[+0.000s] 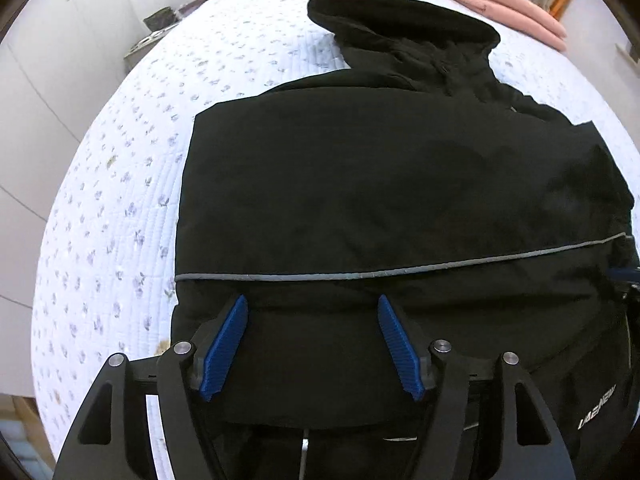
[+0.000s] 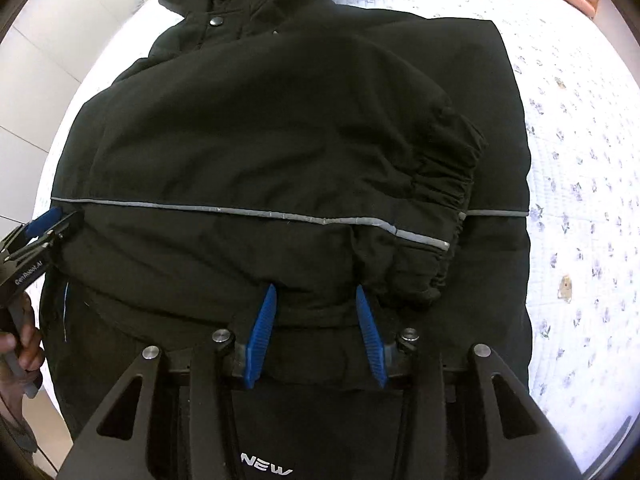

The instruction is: Fold large clothes

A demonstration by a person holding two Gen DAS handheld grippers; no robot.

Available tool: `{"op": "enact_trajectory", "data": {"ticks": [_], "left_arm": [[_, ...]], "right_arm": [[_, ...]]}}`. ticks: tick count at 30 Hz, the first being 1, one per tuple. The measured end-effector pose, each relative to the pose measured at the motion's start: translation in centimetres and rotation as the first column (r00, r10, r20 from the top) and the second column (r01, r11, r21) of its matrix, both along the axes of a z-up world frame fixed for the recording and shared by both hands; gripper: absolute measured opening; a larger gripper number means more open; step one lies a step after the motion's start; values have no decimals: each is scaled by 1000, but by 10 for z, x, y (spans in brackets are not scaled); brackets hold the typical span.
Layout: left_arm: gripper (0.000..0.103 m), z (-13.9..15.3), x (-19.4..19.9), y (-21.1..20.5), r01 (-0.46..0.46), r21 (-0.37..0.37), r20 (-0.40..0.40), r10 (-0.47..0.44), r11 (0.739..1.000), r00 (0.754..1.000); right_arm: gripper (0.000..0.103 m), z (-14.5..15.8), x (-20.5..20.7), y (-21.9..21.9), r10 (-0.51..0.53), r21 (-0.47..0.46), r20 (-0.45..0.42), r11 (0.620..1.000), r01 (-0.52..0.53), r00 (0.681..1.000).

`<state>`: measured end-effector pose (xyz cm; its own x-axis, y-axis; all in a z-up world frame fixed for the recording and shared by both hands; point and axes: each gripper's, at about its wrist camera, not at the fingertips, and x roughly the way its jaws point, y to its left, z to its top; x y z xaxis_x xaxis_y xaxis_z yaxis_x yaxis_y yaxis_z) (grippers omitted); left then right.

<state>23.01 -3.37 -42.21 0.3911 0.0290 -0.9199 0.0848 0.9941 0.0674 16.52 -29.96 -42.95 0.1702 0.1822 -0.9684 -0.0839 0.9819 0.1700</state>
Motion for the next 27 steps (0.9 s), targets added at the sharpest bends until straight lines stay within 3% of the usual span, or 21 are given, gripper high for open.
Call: {"op": "enact_trajectory", "data": {"ticks": [4, 8, 10, 14, 17, 21, 25, 27], "left_arm": [[70, 18, 5, 4, -6, -37, -5, 6, 999, 1000], [70, 67, 28, 1, 54, -56, 113, -47, 997, 992], [70, 89, 56, -3, 82, -76, 167, -68, 994, 984], [71, 113, 131, -6, 99, -126, 226, -68, 987, 972], [72, 124, 186, -4, 91, -167, 240, -49, 982, 970], [72, 121, 268, -2, 58, -227, 239, -2, 972, 971], [72, 90, 345, -10, 28, -211, 202, 15, 977, 979], [72, 74, 363, -8, 24, -205, 180, 13, 978, 984]], "right_arm": [[44, 10, 4, -8, 5, 44, -16, 999, -5, 1000], [46, 59, 24, -31, 0, 132, 82, 991, -11, 997], [47, 79, 45, -39, -23, 172, 140, 985, -2, 990], [51, 101, 129, -48, -87, 193, 251, 980, 38, 964], [55, 100, 190, -51, -169, 263, 266, 960, 97, 949], [56, 83, 266, -55, -249, 264, 255, 948, 181, 934], [56, 62, 327, -47, -246, 230, 238, 954, 192, 940], [56, 53, 349, -52, -248, 220, 239, 956, 196, 939]]}}
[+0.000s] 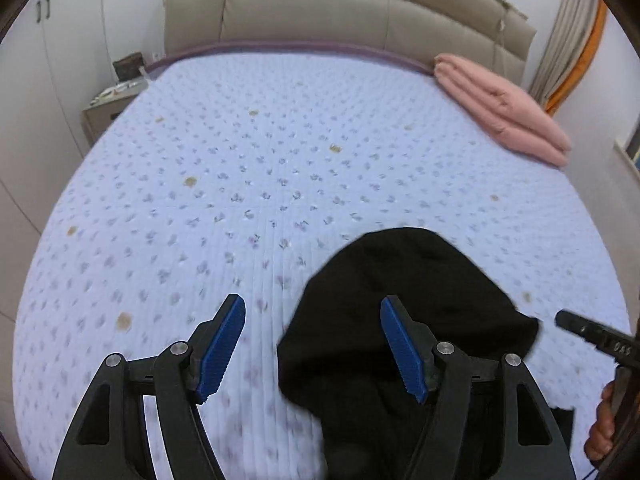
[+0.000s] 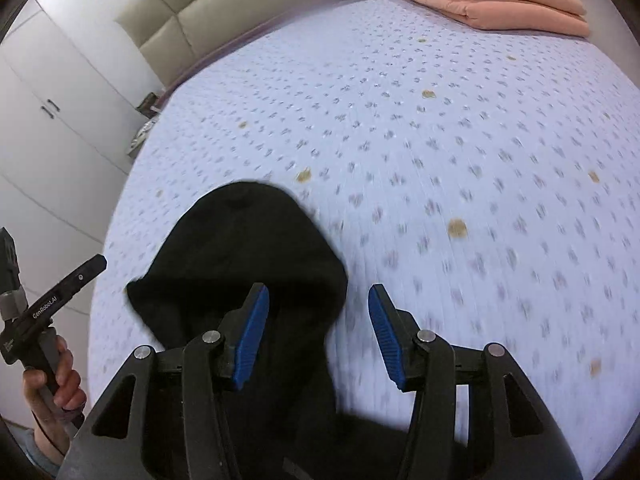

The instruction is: Fold large clothes

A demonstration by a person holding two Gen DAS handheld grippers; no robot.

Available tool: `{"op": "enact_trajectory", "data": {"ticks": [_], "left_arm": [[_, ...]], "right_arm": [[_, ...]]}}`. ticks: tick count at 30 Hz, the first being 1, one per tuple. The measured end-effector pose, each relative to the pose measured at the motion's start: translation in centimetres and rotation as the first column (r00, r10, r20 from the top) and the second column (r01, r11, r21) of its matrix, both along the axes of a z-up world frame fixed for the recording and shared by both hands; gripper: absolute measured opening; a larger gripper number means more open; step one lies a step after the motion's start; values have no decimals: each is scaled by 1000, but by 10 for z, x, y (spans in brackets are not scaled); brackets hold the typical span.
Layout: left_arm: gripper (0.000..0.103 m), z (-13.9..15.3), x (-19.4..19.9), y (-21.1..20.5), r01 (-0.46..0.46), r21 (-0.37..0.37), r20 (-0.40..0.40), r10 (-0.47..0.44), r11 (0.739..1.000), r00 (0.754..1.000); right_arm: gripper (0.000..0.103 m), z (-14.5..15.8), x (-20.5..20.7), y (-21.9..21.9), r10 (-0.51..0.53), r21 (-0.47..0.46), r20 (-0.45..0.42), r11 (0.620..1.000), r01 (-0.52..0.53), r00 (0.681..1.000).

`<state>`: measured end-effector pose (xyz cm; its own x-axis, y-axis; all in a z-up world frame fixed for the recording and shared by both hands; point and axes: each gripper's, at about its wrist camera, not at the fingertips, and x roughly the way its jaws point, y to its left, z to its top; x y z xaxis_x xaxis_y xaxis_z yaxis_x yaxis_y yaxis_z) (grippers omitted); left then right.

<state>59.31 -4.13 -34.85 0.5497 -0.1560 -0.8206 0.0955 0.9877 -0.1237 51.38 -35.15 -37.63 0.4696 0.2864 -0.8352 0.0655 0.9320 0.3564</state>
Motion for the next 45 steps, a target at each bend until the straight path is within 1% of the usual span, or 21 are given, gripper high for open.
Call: {"op": "enact_trajectory", "data": {"ticks": [4, 7, 9, 11, 13, 15, 16, 17, 19, 23, 25, 28, 30, 31, 34, 36, 37, 39, 41, 43, 45], "left_arm": [[72, -41, 34, 4, 19, -65, -104, -26, 998, 994], [72, -79, 31, 3, 74, -169, -202, -108, 983, 973], [72, -96, 25, 4, 99, -225, -235, -153, 969, 960], [72, -112, 14, 6, 130, -296, -254, -210, 946, 944], [72, -120, 9, 11, 130, -338, -247, -221, 932, 944], [70, -122, 7, 11, 117, -355, -242, -212, 927, 947], [55, -120, 7, 10, 119, -348, -236, -210, 930, 949], [33, -112, 3, 7, 138, -342, -215, -220, 930, 952], [22, -90, -7, -2, 178, -278, -163, -229, 944, 960], [19, -39, -46, -10, 251, -197, -53, -266, 948, 963], [19, -5, -80, -10, 281, -169, 10, -283, 945, 959], [19, 29, -126, -10, 306, -135, 67, -299, 942, 952], [19, 51, -173, -11, 323, -96, 105, -313, 942, 944], [19, 56, -186, -12, 326, -80, 118, -316, 942, 942], [19, 77, -263, -15, 349, -6, 164, -344, 937, 925], [21, 85, -314, -13, 359, 31, 182, -358, 933, 916], [24, 84, -338, -13, 356, 52, 171, -359, 933, 917], [33, 76, -375, -10, 345, 91, 125, -354, 934, 927], [38, 54, -418, 3, 314, 144, 36, -322, 938, 946], [38, 19, -442, 24, 263, 143, -107, -250, 954, 962], [38, -1, -452, 50, 184, 111, -189, -161, 977, 969]], "right_arm": [[56, -30, 30, -1, 23, 17, -43, 1000, -22, 999], [56, -56, 41, 6, 75, 59, -93, 996, -70, 993], [56, -75, 38, 12, 136, 139, -136, 983, -117, 981], [60, -87, 28, 18, 194, 203, -149, 966, -162, 970], [62, -92, 18, 22, 233, 211, -138, 957, -201, 963], [59, -90, 12, 23, 233, 210, -120, 956, -205, 965], [45, -90, 12, 23, 234, 217, -119, 954, -205, 965], [31, -85, 10, 23, 236, 230, -110, 951, -206, 965], [21, -71, 3, 25, 242, 212, -79, 952, -221, 967], [18, -23, -29, 28, 262, 149, 18, 953, -262, 965], [18, 4, -55, 29, 271, 132, 69, 951, -278, 960], [18, 46, -103, 29, 286, 93, 137, 950, -299, 949], [18, 72, -152, 30, 294, 57, 197, 949, -310, 935], [18, 79, -167, 30, 296, 45, 211, 949, -312, 932], [17, 105, -244, 27, 298, -27, 264, 953, -302, 917], [17, 123, -307, 28, 312, -114, 302, 950, -290, 901], [17, 129, -325, 27, 316, -145, 304, 948, -285, 898], [17, 136, -379, 24, 317, -278, 300, 931, -235, 900], [17, 128, -412, 15, 297, -367, 248, 910, -195, 922], [18, 109, -426, -3, 255, -339, 142, 920, -195, 957], [18, 91, -432, -22, 202, -249, 55, 951, -182, 978]]}}
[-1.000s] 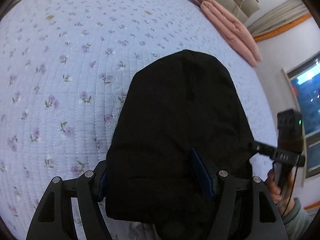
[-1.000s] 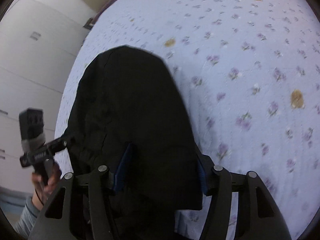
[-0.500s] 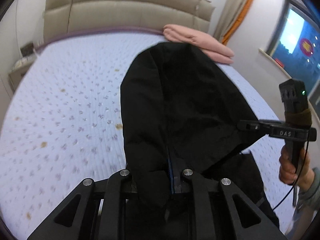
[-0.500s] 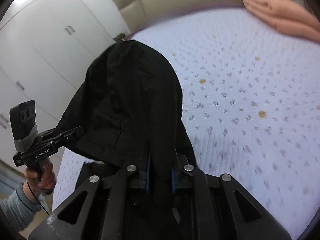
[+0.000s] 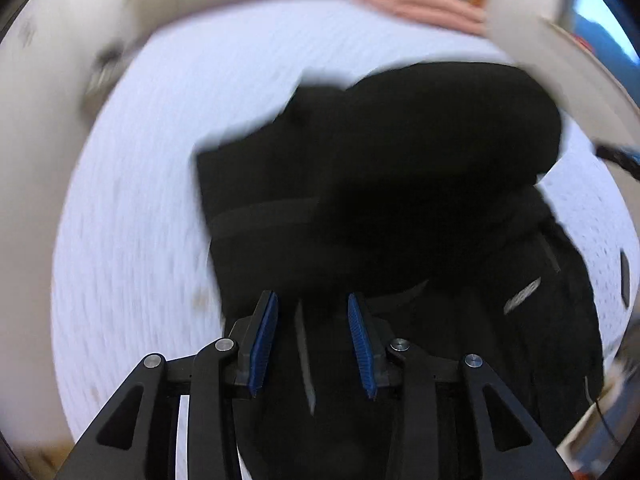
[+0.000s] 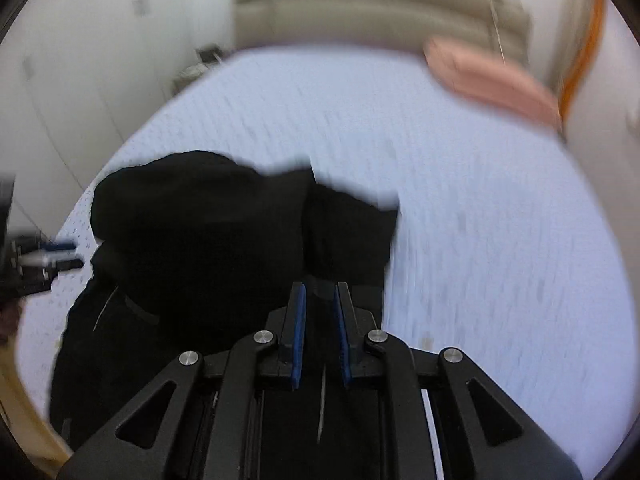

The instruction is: Fold large clothes

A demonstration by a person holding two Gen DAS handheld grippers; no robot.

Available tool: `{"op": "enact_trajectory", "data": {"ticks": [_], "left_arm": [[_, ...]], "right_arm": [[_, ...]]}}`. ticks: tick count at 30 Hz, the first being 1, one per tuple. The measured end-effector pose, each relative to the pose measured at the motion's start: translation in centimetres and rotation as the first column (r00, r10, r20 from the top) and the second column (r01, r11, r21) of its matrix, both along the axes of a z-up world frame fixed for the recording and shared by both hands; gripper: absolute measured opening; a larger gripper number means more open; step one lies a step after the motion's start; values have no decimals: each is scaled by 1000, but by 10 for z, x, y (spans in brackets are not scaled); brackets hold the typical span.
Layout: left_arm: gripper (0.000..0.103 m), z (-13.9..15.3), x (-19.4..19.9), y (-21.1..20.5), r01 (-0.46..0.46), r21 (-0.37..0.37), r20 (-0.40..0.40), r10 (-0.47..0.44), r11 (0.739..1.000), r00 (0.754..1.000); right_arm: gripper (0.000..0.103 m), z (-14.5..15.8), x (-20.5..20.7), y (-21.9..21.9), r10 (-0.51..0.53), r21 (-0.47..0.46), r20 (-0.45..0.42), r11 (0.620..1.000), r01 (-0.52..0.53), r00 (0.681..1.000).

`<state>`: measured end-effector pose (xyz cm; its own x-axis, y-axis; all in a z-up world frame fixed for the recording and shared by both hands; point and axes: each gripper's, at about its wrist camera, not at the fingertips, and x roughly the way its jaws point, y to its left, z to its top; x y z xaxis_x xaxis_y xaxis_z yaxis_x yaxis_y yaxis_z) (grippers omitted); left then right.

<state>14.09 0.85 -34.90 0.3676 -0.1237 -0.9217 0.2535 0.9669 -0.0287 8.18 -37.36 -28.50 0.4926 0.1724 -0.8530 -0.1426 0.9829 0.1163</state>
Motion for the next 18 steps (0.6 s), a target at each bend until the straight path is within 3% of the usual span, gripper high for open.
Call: {"op": "enact_trajectory", "data": {"ticks": [2, 4, 8, 11, 14, 18], "left_arm": [[38, 1, 6, 15, -62, -11, 0, 62, 998, 998], [38, 23, 18, 18, -73, -40, 71, 75, 997, 995], [40, 67, 59, -1, -21, -119, 214, 46, 993, 976], [45, 87, 104, -25, 26, -227, 250, 33, 974, 968], [47, 77, 137, -44, 53, -290, 211, 10, 955, 977], [47, 24, 130, -63, 111, -286, 80, -92, 952, 993]], "right_arm": [[18, 3, 6, -1, 7, 48, -17, 999, -7, 1000], [21, 12, 14, 8, 25, 108, 7, 994, -25, 1000], [32, 38, 55, 51, 66, 197, 113, 976, -88, 991], [33, 31, 100, 82, 87, 253, 110, 961, -112, 990], [33, 8, 131, 111, 118, 280, 37, 952, -124, 992], [33, -38, 107, 125, 159, 254, -92, 958, -131, 983]]}}
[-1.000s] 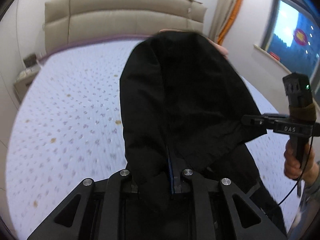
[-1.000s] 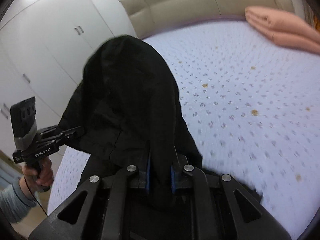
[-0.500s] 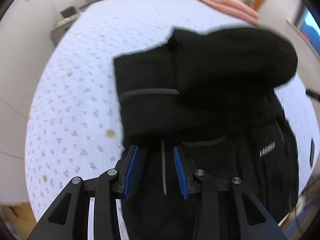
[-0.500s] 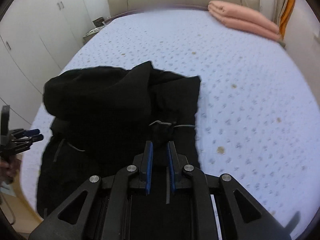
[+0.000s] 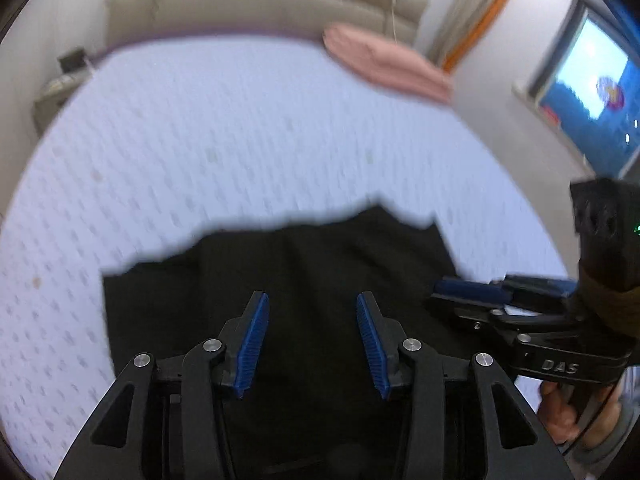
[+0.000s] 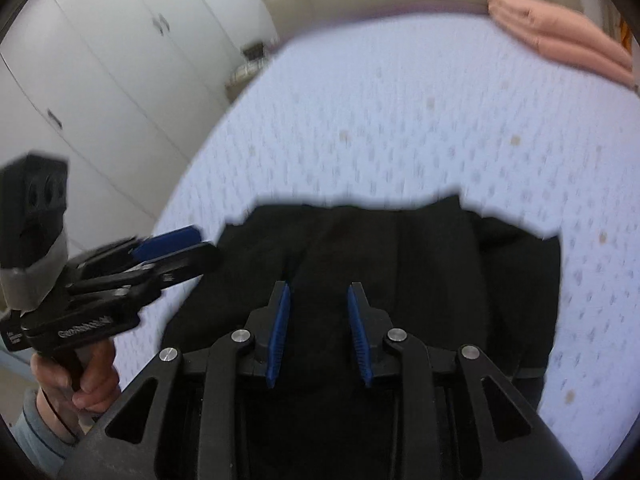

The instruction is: Fold large clothes

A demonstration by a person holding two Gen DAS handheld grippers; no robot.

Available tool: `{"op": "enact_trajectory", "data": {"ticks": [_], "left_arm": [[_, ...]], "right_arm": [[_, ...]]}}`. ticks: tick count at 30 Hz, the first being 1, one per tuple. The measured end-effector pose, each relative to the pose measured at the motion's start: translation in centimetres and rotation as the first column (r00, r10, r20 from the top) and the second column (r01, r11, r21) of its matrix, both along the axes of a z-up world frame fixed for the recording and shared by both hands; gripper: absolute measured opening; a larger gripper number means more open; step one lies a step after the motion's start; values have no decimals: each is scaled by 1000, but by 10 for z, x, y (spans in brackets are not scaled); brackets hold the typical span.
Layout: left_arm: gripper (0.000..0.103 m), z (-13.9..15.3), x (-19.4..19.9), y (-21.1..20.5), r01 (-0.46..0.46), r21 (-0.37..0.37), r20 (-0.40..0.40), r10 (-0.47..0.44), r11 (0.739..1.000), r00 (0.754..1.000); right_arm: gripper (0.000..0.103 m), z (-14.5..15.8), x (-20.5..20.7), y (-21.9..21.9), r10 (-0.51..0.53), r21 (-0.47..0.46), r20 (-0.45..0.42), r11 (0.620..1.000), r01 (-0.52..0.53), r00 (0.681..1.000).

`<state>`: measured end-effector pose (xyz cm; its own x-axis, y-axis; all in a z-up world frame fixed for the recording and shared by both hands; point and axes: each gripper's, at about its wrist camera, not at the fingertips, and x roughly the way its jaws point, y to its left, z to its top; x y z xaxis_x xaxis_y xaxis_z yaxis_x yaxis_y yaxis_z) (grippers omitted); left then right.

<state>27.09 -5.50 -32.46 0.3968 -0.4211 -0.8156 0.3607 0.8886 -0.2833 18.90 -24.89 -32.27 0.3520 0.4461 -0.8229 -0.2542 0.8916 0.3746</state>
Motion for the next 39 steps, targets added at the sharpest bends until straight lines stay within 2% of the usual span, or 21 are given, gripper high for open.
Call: {"op": "enact_trajectory", "data": {"ticks": [3, 4, 6, 8, 10, 13, 16, 17, 19, 20, 21, 23, 24, 26, 27, 29, 30, 33, 35, 39], "left_arm": [[47, -35, -38, -4, 54, 25, -75, -52, 998, 996], [47, -51, -56, -2, 59, 41, -113, -54, 997, 992], [47, -78, -70, -1, 32, 67, -175, -20, 997, 984], [49, -120, -75, -6, 2, 96, -241, 21, 995, 970], [49, -137, -74, -8, -38, 92, -242, 59, 995, 969], [50, -129, -77, -7, -56, 82, -225, 73, 995, 972], [49, -100, -90, 2, -58, 49, -194, 66, 997, 979], [49, -88, -93, 2, -61, 43, -176, 68, 997, 982], [50, -50, -100, 6, -77, 13, -96, 78, 997, 992], [50, -34, -100, 8, -89, -6, -55, 88, 996, 995], [51, -23, -98, 8, -102, -19, -27, 101, 995, 995], [58, -14, -89, 4, -112, -44, -1, 112, 993, 994], [58, -18, -82, 0, -117, -49, 5, 117, 992, 993], [59, -39, -67, -9, -141, -13, -14, 141, 990, 990], [59, -61, -57, -14, -159, 17, -52, 160, 987, 986], [58, -102, -39, -21, -179, 92, -113, 189, 980, 976], [58, -119, -39, -21, -173, 109, -125, 186, 979, 975], [59, -128, -42, -24, -172, 135, -90, 184, 976, 979], [58, -122, -46, -27, -179, 151, -88, 193, 972, 977], [58, -94, -60, -16, -216, 82, -93, 223, 973, 970]], "right_arm": [[33, -34, -35, -8, 21, -39, -88, 999, -25, 996], [33, -44, -43, -8, 23, -56, -114, 998, -30, 993], [34, -85, -60, -8, 4, -124, -213, 992, -31, 977], [31, -117, -64, -16, -39, -97, -276, 995, 12, 960], [29, -137, -58, -24, -74, -56, -299, 997, 60, 951], [29, -131, -56, -33, -72, -16, -315, 997, 70, 946], [32, -101, -59, -41, -35, -12, -266, 999, 33, 963], [38, -85, -62, -43, -30, -6, -236, 1000, 30, 971], [39, -52, -61, -49, -33, 10, -154, 999, 35, 988], [45, -34, -55, -53, -44, 21, -97, 999, 46, 994], [49, -20, -47, -56, -67, 24, -43, 997, 68, 997], [62, -10, -27, -56, -92, 20, 10, 996, 92, 996], [63, -14, -13, -53, -109, -18, 28, 994, 110, 994], [63, -34, 8, -45, -138, -143, 31, 980, 141, 990], [62, -49, 17, -41, -145, -206, 8, 968, 143, 989], [49, -98, 36, -34, -162, -309, -89, 942, 127, 983], [49, -119, 39, -38, -162, -289, -124, 950, 120, 979], [49, -128, 39, -35, -143, -278, -94, 954, 112, 985], [49, -127, 36, -35, -131, -283, -86, 954, 102, 988], [50, -120, 30, -49, -111, -196, -85, 976, 93, 990]]}}
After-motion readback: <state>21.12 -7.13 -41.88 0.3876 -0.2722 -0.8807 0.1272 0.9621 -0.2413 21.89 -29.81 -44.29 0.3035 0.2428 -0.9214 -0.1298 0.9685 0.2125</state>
